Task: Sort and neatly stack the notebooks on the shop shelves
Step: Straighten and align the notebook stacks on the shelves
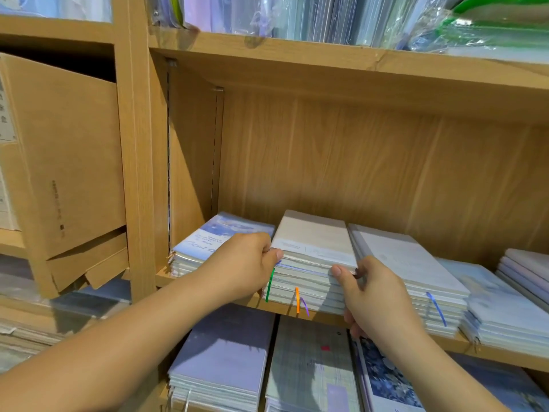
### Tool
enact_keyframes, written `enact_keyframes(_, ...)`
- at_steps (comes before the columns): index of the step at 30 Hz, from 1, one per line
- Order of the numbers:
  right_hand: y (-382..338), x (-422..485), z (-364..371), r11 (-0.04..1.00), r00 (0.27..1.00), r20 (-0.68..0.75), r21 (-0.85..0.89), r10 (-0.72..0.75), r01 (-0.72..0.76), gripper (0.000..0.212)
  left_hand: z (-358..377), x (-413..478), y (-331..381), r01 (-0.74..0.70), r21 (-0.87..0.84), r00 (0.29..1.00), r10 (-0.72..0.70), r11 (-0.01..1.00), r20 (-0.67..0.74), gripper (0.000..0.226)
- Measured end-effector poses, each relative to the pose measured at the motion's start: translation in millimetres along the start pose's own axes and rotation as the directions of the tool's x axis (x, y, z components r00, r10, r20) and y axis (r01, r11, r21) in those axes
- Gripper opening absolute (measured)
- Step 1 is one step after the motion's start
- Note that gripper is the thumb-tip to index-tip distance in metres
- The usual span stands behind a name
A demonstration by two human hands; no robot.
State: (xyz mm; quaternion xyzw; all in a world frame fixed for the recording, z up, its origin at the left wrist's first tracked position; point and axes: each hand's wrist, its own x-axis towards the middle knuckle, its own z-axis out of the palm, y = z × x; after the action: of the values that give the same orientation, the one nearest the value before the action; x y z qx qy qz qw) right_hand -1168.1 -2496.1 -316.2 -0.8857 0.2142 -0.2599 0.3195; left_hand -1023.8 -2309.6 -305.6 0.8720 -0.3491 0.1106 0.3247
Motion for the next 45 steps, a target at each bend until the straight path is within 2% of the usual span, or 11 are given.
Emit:
enact_keyframes(3, 5.7, -1.7, -0.6, 1.000, 1.000, 0.015, 0.010, -0.011, 0.011, 0.032, -2.7, -3.0, -4.1, 0.002, -0.049, 1.000, -0.002, 0.999, 0.011, 0.036)
enact_keyframes(8, 9.9, 1.8, 1.3, 0.999, 0.994, 0.098, -0.021, -0.038, 0.040, 0.029, -6.2, -6.4, -7.3, -0.033, 0.018, 0.999, 0.032, 0.999, 0.034, 0.032)
enact_keyframes(14, 14.2, 6.5, 6.5, 0.999, 0.998, 0.054, 0.012, -0.040, 0.040, 0.042, 1.1, -9.0, -11.0, 0.038, -0.231, 0.999, -0.031, 0.972, 0.035, 0.033)
enact_keyframes(22, 12.7, 3.3, 6.2, 0.999, 0.998, 0.057, 0.041, -0.031, 0.028, 0.039, 5.2, -10.8, -12.6, 0.018, -0.172, 1.000, -0.018, 0.985, -0.002, 0.037)
enact_keyframes(28, 10.0, -6.3, -4.4, 1.000, 0.988, 0.155, -0.022, 0.014, -0.010, 0.039, -1.7, -15.8, -20.8, 0.001, 0.035, 1.000, -0.001, 0.999, -0.007, 0.034)
enact_keyframes(30, 12.9, -14.5, -3.0, 0.992, 0.979, 0.203, -0.124, 0.020, 0.006, 0.043, 4.5, -25.2, -24.3, 0.006, 0.077, 1.000, -0.007, 0.997, 0.013, 0.037)
enact_keyframes(33, 18.7, -20.9, 2.5, 0.935, 0.986, 0.163, -0.345, -0.021, 0.077, 0.043, 18.6, -35.0, -22.0, -0.013, 0.143, 0.998, 0.005, 0.990, 0.061, 0.040)
enact_keyframes(36, 19.3, -20.5, 6.2, 0.908, 0.990, 0.119, -0.404, -0.069, 0.112, 0.037, 25.9, -38.1, -19.3, -0.060, 0.232, 0.998, 0.050, 0.971, 0.049, 0.031)
enact_keyframes(40, 19.2, -21.3, 13.4, 0.899, 0.995, 0.066, -0.427, -0.076, 0.096, 0.040, 31.7, -40.3, -19.7, -0.028, 0.120, 0.999, 0.025, 0.992, 0.023, 0.025)
enact_keyframes(42, 19.1, -18.3, 14.9, 0.900, 0.997, 0.043, -0.430, -0.064, 0.076, 0.041, 35.5, -42.0, -19.7, -0.002, 0.110, 1.000, 0.004, 0.994, -0.018, 0.034)
enact_keyframes(45, 19.0, -13.5, 15.6, 0.890, 0.997, 0.047, -0.449, -0.062, 0.076, 0.043, 40.5, -43.2, -22.3, -0.002, 0.124, 0.998, 0.009, 0.992, -0.057, 0.033)
